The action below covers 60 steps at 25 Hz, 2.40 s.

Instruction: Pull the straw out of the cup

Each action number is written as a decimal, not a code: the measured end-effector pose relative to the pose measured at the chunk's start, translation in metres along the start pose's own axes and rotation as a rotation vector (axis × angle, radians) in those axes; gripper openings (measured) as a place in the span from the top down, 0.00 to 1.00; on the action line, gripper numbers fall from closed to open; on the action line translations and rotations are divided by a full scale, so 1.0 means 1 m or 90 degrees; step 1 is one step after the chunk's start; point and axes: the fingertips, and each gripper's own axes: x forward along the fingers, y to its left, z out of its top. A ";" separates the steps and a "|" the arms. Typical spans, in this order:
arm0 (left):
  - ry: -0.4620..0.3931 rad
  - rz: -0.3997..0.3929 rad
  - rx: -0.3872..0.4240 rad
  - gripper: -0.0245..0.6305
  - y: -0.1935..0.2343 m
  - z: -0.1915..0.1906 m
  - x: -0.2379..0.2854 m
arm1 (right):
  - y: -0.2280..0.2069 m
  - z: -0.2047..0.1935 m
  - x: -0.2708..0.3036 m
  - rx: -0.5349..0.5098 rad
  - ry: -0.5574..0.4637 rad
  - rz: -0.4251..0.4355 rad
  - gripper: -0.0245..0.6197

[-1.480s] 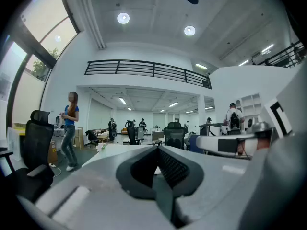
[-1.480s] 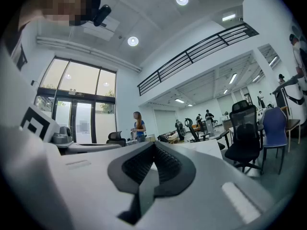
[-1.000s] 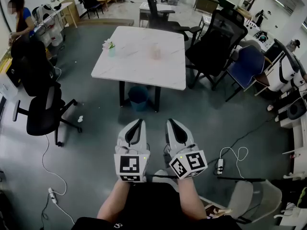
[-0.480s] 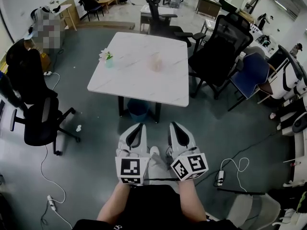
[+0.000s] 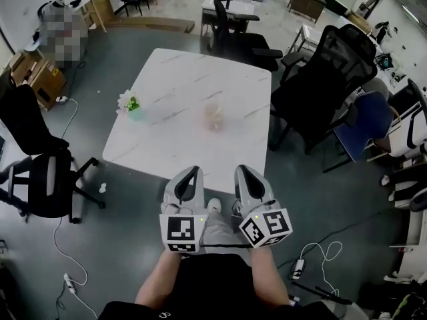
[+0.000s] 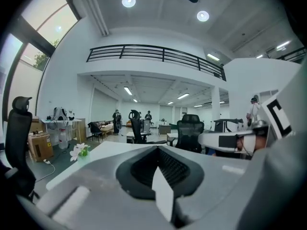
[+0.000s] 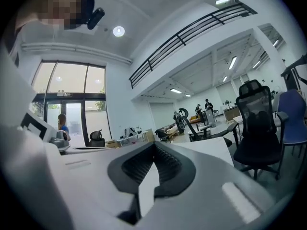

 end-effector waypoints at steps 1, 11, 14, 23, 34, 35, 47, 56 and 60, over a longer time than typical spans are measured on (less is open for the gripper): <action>-0.002 0.007 0.000 0.96 0.004 0.009 0.020 | -0.014 0.009 0.017 0.003 0.000 0.004 0.96; 0.046 0.043 -0.009 0.96 0.038 0.018 0.120 | -0.065 0.018 0.119 0.030 0.042 0.045 0.96; 0.062 0.036 -0.017 0.96 0.042 0.010 0.137 | -0.071 0.007 0.135 0.035 0.060 0.044 0.96; 0.112 0.001 -0.027 0.96 0.053 -0.016 0.183 | -0.100 -0.027 0.173 0.062 0.106 0.006 0.96; 0.158 -0.023 -0.028 0.96 0.060 -0.040 0.217 | -0.124 -0.050 0.204 0.080 0.141 -0.020 0.95; 0.162 -0.022 -0.029 0.96 0.062 -0.043 0.218 | -0.125 -0.053 0.207 0.082 0.144 -0.020 0.95; 0.189 -0.018 -0.040 0.96 0.075 -0.058 0.234 | -0.138 -0.079 0.235 0.104 0.185 -0.018 0.87; 0.208 -0.019 -0.047 0.96 0.082 -0.070 0.243 | -0.151 -0.103 0.253 0.125 0.216 -0.024 0.80; 0.215 -0.017 -0.050 0.96 0.086 -0.075 0.245 | -0.156 -0.114 0.259 0.131 0.228 -0.030 0.78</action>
